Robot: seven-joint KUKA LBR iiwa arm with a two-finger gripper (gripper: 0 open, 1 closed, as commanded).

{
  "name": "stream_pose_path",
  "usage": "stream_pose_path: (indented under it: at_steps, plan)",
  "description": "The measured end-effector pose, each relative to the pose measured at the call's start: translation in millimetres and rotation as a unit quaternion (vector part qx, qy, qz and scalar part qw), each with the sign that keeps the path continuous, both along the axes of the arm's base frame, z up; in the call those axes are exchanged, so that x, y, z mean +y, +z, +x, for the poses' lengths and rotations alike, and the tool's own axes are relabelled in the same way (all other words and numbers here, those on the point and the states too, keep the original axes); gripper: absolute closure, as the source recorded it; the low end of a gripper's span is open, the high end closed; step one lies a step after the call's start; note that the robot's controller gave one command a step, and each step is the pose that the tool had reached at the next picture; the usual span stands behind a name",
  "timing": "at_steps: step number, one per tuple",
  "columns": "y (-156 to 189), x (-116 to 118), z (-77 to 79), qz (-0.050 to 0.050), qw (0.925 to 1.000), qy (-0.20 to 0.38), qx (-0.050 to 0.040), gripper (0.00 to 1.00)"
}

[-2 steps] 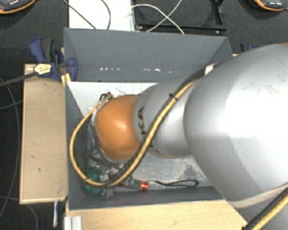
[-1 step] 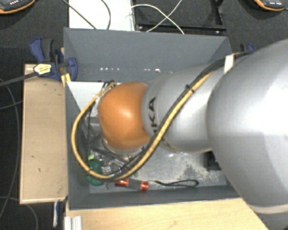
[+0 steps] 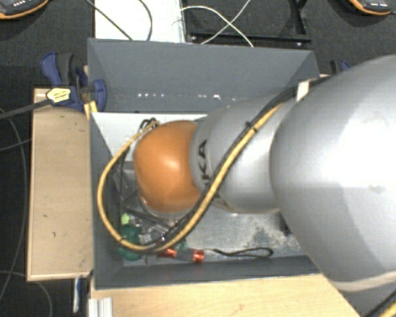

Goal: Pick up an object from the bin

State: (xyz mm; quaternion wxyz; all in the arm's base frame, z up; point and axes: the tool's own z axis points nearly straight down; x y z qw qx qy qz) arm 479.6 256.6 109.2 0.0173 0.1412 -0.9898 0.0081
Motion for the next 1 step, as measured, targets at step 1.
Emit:
stream_pose_path:
  at_steps: [1]
  plan:
    - [46.9, 1.1, 2.3, 0.002, 1.0, -0.001, -0.0046, 1.0]
